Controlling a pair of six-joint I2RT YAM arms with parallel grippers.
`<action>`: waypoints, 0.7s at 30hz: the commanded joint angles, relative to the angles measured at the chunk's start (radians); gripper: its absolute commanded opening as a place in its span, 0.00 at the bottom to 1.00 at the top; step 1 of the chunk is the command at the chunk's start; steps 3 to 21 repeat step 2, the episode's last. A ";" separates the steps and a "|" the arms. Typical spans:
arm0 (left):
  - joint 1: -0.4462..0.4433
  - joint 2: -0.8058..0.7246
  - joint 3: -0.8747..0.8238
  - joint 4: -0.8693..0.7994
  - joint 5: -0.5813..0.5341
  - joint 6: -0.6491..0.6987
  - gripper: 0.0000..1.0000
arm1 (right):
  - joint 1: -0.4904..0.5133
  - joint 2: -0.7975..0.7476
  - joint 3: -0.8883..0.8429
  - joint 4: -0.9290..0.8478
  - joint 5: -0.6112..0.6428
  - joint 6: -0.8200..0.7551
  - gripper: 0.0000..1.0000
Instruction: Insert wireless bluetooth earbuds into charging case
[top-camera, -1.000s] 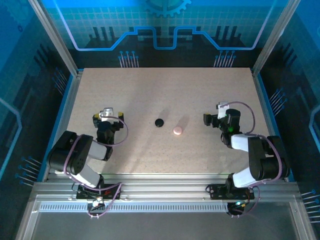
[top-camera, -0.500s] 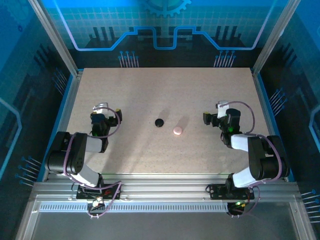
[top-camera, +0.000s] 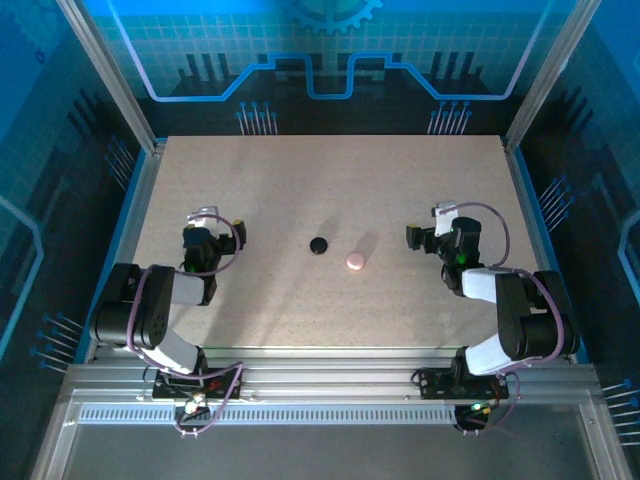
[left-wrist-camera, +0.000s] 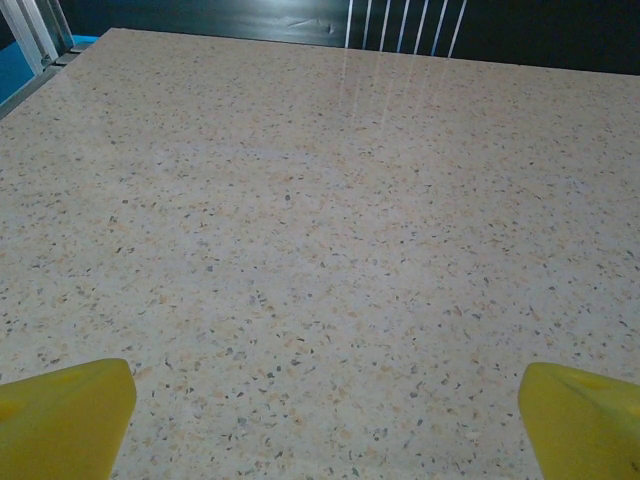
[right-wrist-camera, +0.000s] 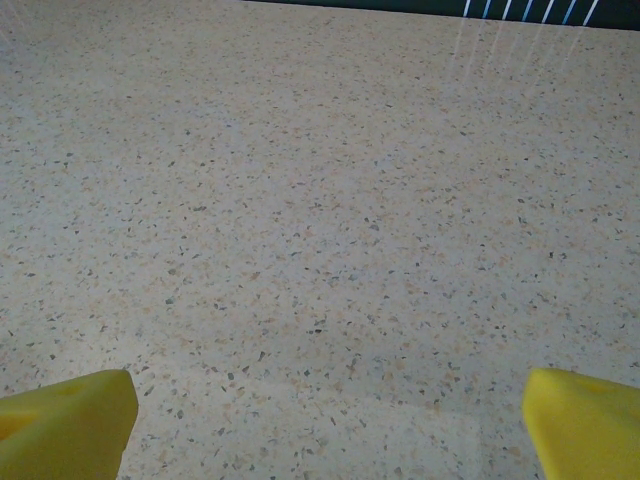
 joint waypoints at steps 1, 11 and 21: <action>0.001 -0.014 0.014 0.000 0.025 -0.001 0.99 | 0.009 0.012 0.012 0.032 -0.010 -0.012 1.00; 0.001 -0.014 0.013 0.000 0.027 -0.001 0.99 | 0.009 0.012 0.012 0.034 -0.010 -0.012 1.00; 0.001 -0.014 0.013 0.000 0.027 -0.001 0.99 | 0.009 0.012 0.012 0.034 -0.010 -0.012 1.00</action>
